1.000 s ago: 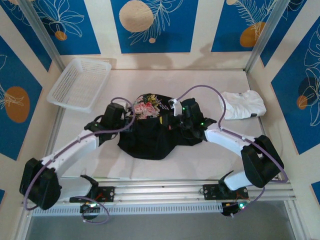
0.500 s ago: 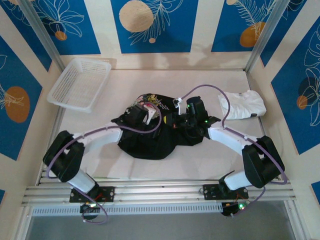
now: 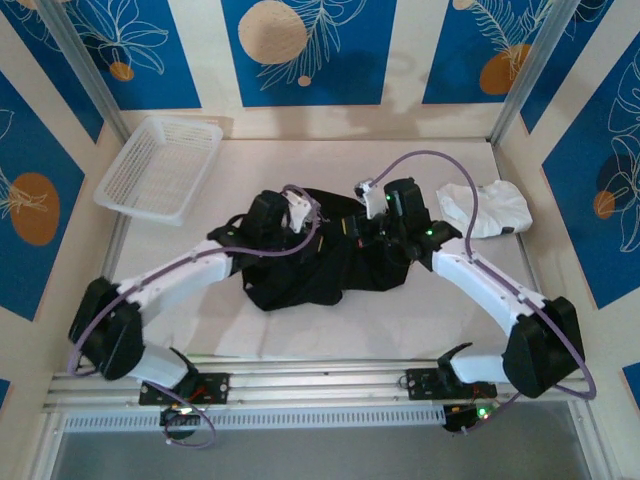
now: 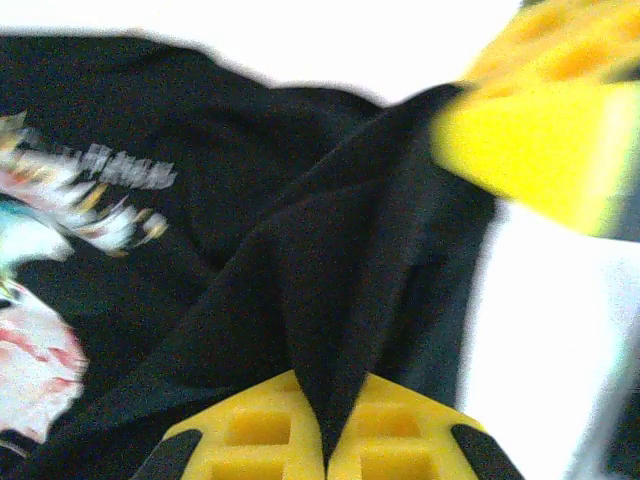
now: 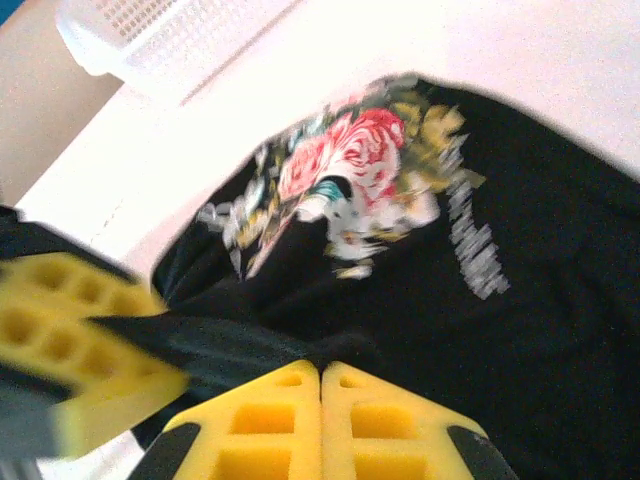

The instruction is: Fold the inside-out t-shirt

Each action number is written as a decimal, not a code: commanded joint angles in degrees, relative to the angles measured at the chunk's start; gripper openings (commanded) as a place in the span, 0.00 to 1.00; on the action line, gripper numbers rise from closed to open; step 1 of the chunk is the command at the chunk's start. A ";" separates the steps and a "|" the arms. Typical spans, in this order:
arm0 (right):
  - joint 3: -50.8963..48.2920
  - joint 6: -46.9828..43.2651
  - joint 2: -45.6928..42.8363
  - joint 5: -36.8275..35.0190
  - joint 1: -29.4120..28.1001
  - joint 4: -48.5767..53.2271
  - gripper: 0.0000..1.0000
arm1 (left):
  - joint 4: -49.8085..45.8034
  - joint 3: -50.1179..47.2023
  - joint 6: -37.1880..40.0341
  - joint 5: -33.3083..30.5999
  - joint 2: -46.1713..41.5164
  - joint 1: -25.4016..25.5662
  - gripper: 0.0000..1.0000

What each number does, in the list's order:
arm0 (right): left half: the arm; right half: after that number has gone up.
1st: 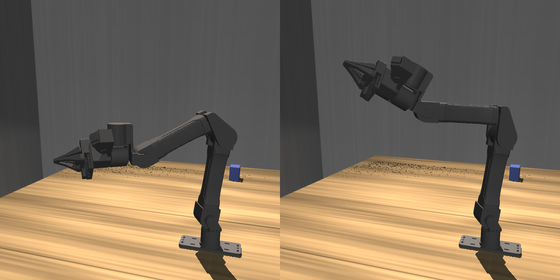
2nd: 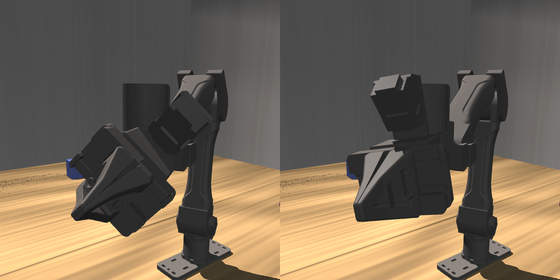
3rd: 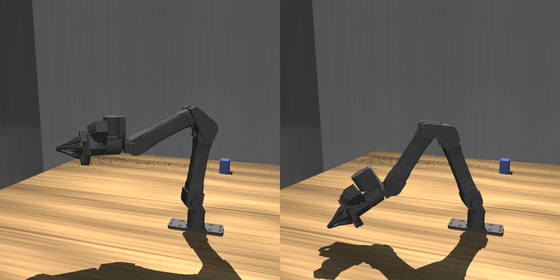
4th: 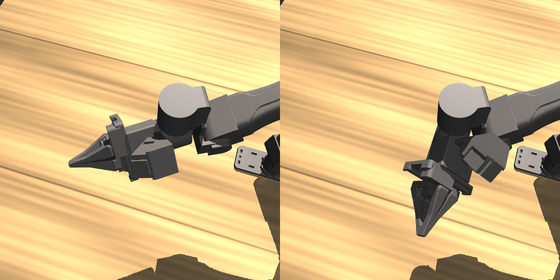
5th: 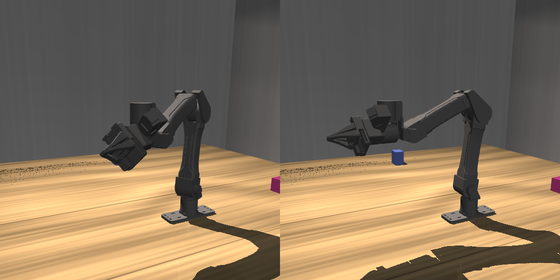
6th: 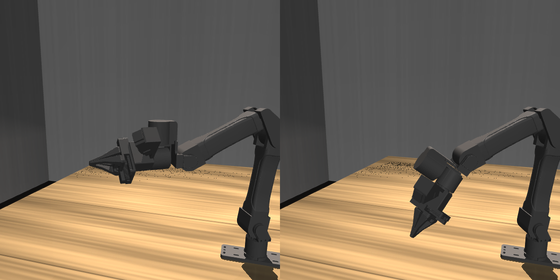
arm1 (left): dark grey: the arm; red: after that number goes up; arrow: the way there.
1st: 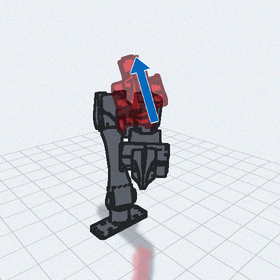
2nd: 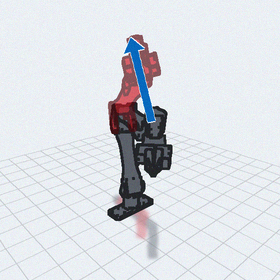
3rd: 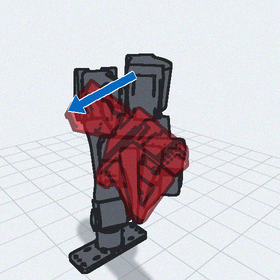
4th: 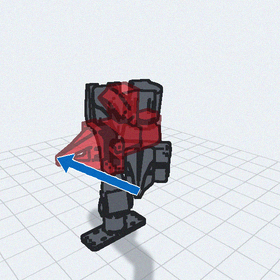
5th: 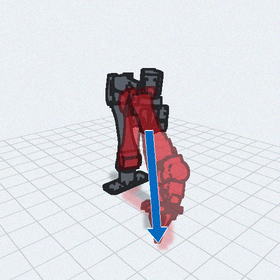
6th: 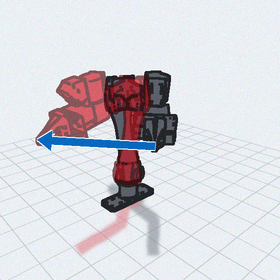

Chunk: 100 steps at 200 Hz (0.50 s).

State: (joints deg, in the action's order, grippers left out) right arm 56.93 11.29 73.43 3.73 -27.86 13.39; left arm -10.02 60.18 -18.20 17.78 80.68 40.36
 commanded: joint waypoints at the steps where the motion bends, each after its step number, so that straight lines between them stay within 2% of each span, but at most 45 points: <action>1: 4.99 -3.04 -1.55 -14.82 0.19 6.43 0.00 | -0.16 1.74 -4.87 8.67 -5.99 -0.16 0.00; 22: 6.82 -0.16 -0.77 -17.69 -1.15 9.87 0.07 | -0.90 1.90 -5.09 5.93 -7.33 -0.13 0.00; 43: 2.31 -0.57 -4.40 -17.94 -4.46 8.11 0.23 | -2.14 2.48 -4.57 4.73 -6.78 -0.13 0.00; 76: -8.15 2.91 -15.02 -8.70 -5.53 2.66 0.48 | -2.79 2.40 -3.93 3.93 -6.08 -0.12 0.00; 100: -14.80 8.12 -17.93 -4.13 -6.69 -4.59 0.58 | -2.18 2.56 -4.12 4.61 -5.50 -0.15 0.00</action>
State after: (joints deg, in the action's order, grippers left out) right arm 46.57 13.89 57.98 -5.69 -33.32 16.38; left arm -12.21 61.34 -22.15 21.02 74.74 40.36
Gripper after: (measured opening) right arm 0.547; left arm 0.049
